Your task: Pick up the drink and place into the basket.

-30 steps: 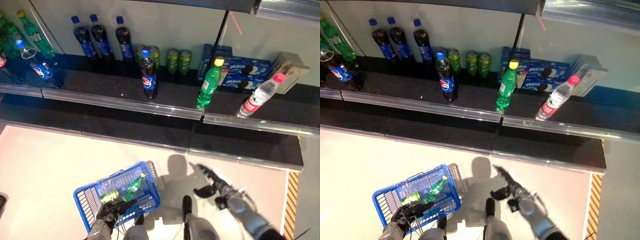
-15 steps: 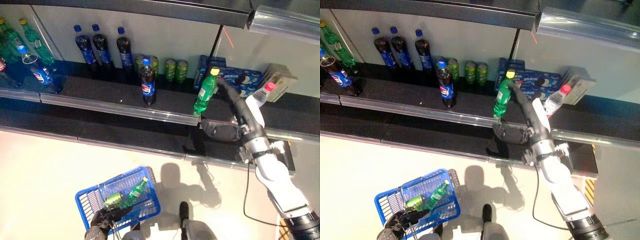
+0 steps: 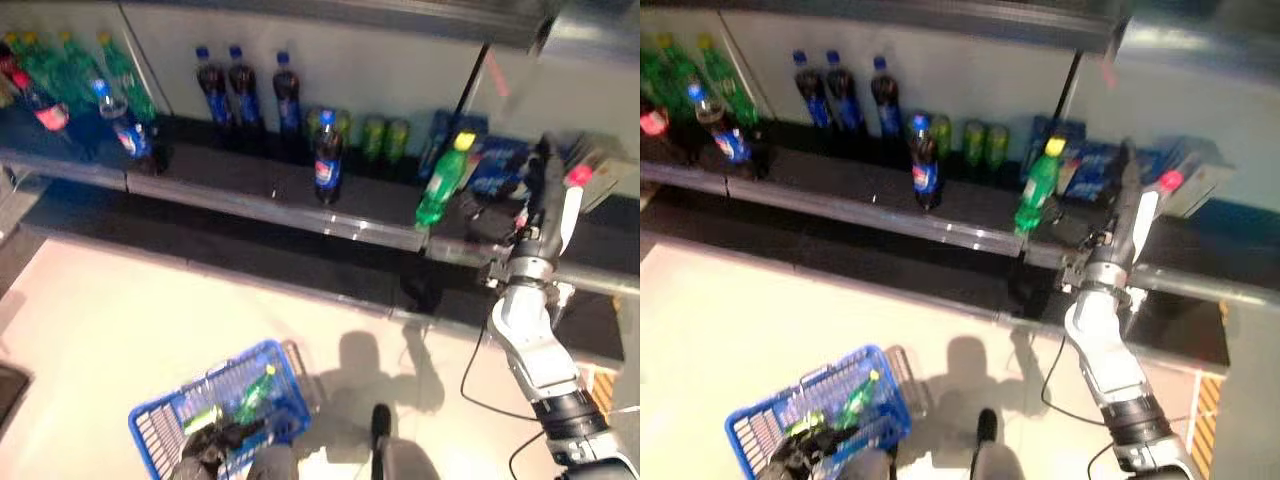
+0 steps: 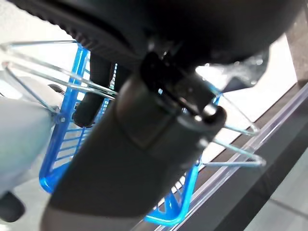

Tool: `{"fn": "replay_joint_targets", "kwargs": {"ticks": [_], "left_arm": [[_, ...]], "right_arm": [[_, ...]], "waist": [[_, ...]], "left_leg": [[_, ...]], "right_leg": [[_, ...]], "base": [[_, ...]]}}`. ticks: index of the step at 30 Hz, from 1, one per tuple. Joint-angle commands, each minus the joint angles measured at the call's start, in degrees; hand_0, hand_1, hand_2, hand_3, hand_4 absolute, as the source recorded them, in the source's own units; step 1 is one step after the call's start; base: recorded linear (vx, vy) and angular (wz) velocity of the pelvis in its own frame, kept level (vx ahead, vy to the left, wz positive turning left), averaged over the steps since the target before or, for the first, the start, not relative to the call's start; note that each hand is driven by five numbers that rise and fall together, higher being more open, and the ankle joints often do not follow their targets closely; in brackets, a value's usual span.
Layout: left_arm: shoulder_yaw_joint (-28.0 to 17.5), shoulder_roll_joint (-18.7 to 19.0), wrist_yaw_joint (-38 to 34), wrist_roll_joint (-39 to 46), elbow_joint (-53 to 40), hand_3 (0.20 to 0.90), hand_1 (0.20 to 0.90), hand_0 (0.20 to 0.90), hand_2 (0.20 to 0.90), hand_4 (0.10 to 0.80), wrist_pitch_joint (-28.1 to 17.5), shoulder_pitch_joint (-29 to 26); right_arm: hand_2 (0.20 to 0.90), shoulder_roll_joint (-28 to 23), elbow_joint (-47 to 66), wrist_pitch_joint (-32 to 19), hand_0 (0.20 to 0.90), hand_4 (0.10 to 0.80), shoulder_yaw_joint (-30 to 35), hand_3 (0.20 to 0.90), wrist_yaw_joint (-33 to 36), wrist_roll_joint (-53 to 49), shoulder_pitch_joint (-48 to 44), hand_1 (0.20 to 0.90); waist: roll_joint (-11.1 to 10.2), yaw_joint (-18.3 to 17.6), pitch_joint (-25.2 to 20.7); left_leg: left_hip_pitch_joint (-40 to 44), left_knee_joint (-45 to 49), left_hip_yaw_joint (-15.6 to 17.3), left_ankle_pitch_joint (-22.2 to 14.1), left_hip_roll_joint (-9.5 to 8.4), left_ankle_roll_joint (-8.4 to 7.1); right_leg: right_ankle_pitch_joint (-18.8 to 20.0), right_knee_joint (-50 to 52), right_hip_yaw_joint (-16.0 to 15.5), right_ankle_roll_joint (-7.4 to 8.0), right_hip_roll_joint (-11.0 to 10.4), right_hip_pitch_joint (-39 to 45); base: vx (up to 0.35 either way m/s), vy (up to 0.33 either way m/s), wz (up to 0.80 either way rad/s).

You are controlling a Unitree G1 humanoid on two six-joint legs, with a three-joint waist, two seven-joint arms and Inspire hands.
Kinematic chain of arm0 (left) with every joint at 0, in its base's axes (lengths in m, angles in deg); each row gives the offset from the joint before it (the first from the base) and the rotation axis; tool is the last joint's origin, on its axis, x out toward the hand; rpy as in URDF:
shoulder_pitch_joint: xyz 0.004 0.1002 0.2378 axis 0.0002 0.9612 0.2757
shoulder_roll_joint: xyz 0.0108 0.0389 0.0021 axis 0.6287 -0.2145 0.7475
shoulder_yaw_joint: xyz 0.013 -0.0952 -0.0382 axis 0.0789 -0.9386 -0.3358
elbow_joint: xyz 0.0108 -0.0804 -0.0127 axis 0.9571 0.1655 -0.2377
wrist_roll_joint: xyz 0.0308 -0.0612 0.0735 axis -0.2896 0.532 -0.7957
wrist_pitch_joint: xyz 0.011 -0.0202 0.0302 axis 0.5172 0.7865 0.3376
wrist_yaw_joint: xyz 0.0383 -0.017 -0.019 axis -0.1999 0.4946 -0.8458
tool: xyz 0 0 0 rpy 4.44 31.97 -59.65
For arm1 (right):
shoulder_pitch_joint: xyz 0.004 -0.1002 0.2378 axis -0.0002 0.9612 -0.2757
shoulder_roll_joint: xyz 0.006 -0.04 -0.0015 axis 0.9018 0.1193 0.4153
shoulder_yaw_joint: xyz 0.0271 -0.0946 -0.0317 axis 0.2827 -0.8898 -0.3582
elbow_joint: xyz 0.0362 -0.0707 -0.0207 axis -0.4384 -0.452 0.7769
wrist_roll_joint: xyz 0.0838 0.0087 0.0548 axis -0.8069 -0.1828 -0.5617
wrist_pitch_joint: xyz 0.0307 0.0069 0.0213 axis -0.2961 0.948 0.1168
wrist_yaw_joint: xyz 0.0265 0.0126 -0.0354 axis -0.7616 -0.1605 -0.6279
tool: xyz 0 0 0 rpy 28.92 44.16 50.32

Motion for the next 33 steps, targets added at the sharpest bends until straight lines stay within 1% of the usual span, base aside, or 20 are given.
{"fn": "replay_joint_targets", "kwargs": {"ticks": [1,4,6,11,14,21,25,27,33], "left_arm": [[3.7,0.7,2.9,2.0,-4.3,0.200,0.300,0.300,0.300,0.100,-2.9,1.8],[4.8,0.3,3.1,2.9,-5.7,0.200,0.300,0.300,0.300,0.100,-4.0,1.5],[5.2,0.3,3.3,3.7,-6.7,0.200,0.300,0.300,0.300,0.100,-4.3,1.2],[6.5,0.0,3.7,5.2,-8.6,0.200,0.300,0.300,0.300,0.100,-5.2,0.6],[7.2,0.0,3.9,5.4,-9.6,0.200,0.300,0.300,0.300,0.100,-5.3,-0.1],[8.4,0.1,3.6,6.2,-11.3,0.200,0.300,0.300,0.300,0.100,-5.2,-0.7],[8.8,0.4,3.4,6.7,-11.7,0.200,0.300,0.300,0.300,0.100,-4.8,-1.1],[9.4,0.6,3.1,7.1,-11.9,0.200,0.300,0.300,0.300,0.100,-4.5,-1.7],[10.0,1.1,3.3,7.5,-12.3,0.200,0.300,0.300,0.300,0.100,-3.7,-2.5]], "right_arm": [[0.900,0.4,5.3,-5.0,0.900,0.800,1.7,0.900,5.0,1.9,-8.1,0.900],[0.900,1.1,4.3,-5.7,0.900,0.800,2.2,0.900,7.2,2.5,-9.6,0.900],[0.900,0.9,4.3,-5.8,0.900,0.800,2.3,0.900,7.4,2.5,-10.7,0.900],[0.900,0.2,4.6,-4.8,0.900,0.800,1.9,0.900,6.5,2.7,-14.5,0.900],[0.900,-0.5,4.2,-4.0,0.900,0.800,1.4,0.900,7.3,2.9,-17.9,0.900],[0.900,-0.8,3.6,-2.5,0.900,0.800,1.7,0.900,10.4,2.1,-22.3,0.900],[0.900,-1.2,2.3,-1.5,0.900,0.800,1.6,0.900,11.2,-0.7,-25.5,0.900],[0.900,-1.9,0.0,-1.3,0.900,0.800,1.6,0.900,11.0,-5.3,-29.0,0.900],[0.900,-2.9,-3.8,0.0,0.900,0.800,1.4,0.900,12.2,-9.6,-33.9,0.900]], "waist": [[-1.3,0.6,1.9],[-0.3,0.5,4.5],[0.0,0.5,5.8],[1.1,0.5,8.3],[1.6,0.8,9.8],[2.3,1.3,10.0],[2.6,1.6,10.0],[2.7,2.0,10.0],[3.0,2.8,10.0]], "left_leg": [[-4.2,8.1,-0.4,-2.5,1.63,1.44],[-6.3,8.9,-1.1,-2.1,0.48,1.89],[-7.5,9.3,-1.3,-2.0,-0.07,2.10],[-10.3,10.2,-1.6,-1.3,-1.06,2.43],[-11.9,10.6,-1.7,-0.7,-1.29,2.48],[-15.4,10.6,-1.8,0.2,-1.47,2.62],[-16.5,10.4,-1.7,0.7,-1.31,2.59],[-17.3,10.5,-1.7,0.9,-1.24,2.50],[-18.3,10.8,-1.9,1.0,-1.26,2.47]], "right_leg": [[-5.8,10.6,1.2,1.21,-4.6,-3.1],[-5.5,11.6,1.6,0.91,-4.9,-5.0],[-5.4,12.0,1.7,0.86,-5.0,-6.2],[-5.0,12.7,2.3,0.48,-5.0,-8.5],[-4.8,12.8,2.3,0.25,-5.1,-9.6],[-4.3,12.5,2.0,-0.04,-4.9,-12.4],[-4.1,12.1,2.0,-0.18,-4.7,-13.3],[-4.0,11.8,1.9,-0.38,-4.7,-13.7],[-4.1,12.0,1.6,-0.64,-4.7,-14.3]], "base": [[-0.123,0.057,0.13],[-0.059,0.037,0.07],[-0.070,0.039,0.00],[-0.047,0.029,-0.03],[-0.005,0.004,-0.02],[0.000,-0.007,-0.02],[0.000,0.000,0.00],[0.000,0.000,0.00],[0.018,-0.006,-0.01]]}}
